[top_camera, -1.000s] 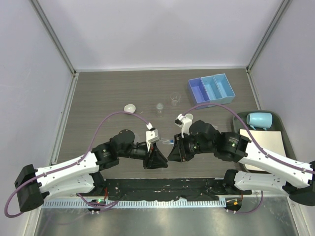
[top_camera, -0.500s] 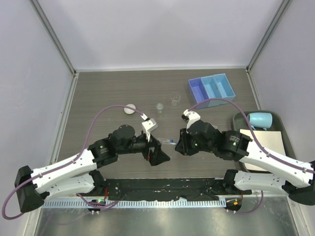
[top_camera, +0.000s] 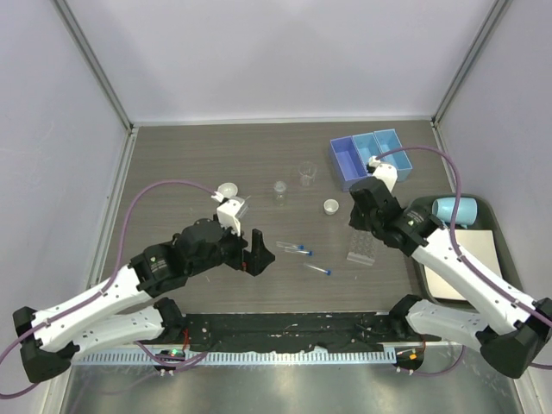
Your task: Organize the chemistry lab equipment
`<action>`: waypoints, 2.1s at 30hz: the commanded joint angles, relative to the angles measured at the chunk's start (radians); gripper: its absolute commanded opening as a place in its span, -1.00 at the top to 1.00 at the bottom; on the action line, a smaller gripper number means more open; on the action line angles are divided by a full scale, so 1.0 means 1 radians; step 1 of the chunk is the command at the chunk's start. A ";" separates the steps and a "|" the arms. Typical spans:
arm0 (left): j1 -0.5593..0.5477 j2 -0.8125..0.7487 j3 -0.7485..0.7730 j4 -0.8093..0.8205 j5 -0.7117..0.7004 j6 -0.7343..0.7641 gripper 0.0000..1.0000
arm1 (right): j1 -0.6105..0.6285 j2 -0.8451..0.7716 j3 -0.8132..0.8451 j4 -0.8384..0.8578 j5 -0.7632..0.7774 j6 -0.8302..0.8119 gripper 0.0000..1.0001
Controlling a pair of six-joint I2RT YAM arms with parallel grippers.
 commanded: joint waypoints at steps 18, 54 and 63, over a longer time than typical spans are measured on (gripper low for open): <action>0.002 -0.090 -0.037 -0.072 0.006 -0.023 -1.00 | -0.272 0.258 0.004 0.197 -0.066 -0.094 0.99; 0.002 -0.092 -0.031 -0.084 0.022 -0.026 -1.00 | -0.363 0.353 -0.092 0.286 -0.119 -0.115 0.98; 0.002 -0.083 -0.035 -0.083 0.022 -0.026 -1.00 | -0.361 0.393 -0.097 0.292 -0.113 -0.115 0.91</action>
